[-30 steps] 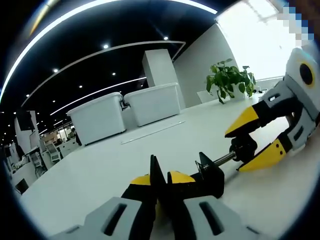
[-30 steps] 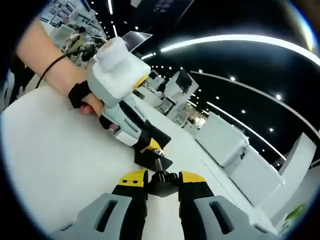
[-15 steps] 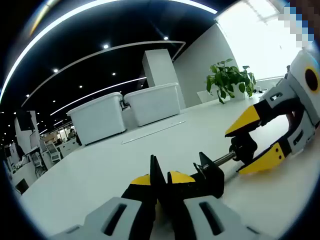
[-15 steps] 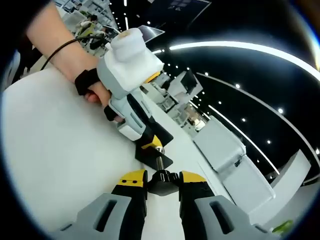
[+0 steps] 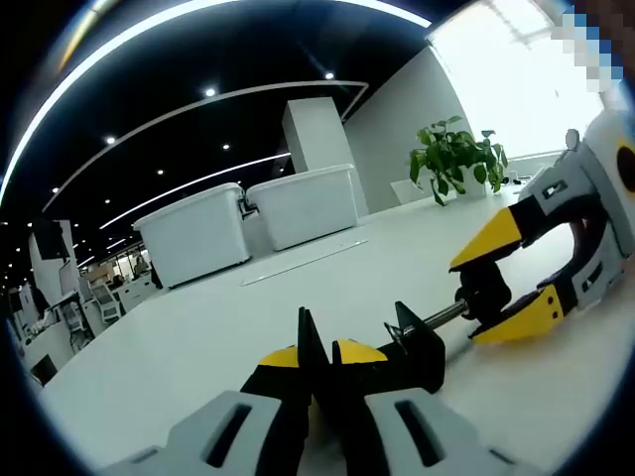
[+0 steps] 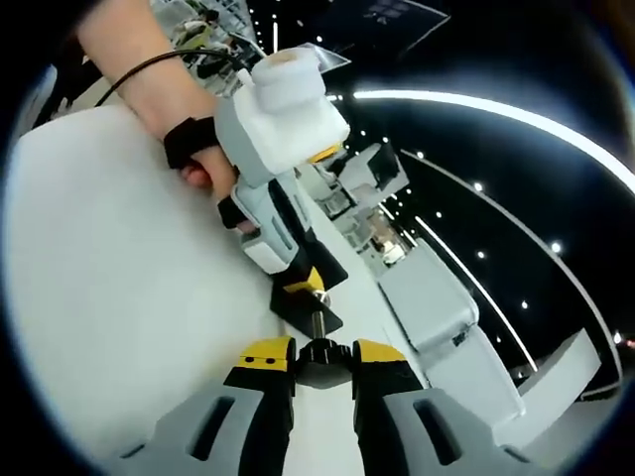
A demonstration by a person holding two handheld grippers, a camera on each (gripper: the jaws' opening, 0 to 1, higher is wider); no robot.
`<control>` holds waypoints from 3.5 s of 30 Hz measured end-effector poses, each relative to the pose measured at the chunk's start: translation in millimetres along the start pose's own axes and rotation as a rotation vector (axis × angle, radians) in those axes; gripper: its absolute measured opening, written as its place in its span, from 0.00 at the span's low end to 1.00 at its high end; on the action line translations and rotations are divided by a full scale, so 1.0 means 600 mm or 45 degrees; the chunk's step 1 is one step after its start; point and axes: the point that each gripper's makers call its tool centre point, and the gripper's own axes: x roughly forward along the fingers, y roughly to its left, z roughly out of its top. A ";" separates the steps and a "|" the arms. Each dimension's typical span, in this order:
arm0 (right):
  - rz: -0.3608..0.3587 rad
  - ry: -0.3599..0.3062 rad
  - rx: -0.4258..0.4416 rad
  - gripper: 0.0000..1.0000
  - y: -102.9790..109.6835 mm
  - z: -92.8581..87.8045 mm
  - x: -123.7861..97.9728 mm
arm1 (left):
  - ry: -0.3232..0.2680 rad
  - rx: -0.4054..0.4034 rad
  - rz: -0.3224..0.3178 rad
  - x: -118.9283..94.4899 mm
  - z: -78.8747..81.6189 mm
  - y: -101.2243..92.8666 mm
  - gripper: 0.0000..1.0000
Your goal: Clamp the fixed fixture on the desktop, loosen the retaining clip, secure it to the edge of the desk, and tighten the retaining clip.
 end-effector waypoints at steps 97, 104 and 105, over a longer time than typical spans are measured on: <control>0.059 -0.025 0.974 0.30 -0.020 -0.026 -0.003 | -0.002 0.007 0.002 -0.002 0.000 0.000 0.09; 0.100 -0.089 1.474 0.30 -0.025 -0.035 -0.003 | -0.002 0.006 0.002 -0.002 0.000 0.000 0.09; 0.109 -0.093 1.519 0.29 -0.025 -0.035 -0.003 | -0.002 0.007 0.002 -0.002 0.001 0.000 0.09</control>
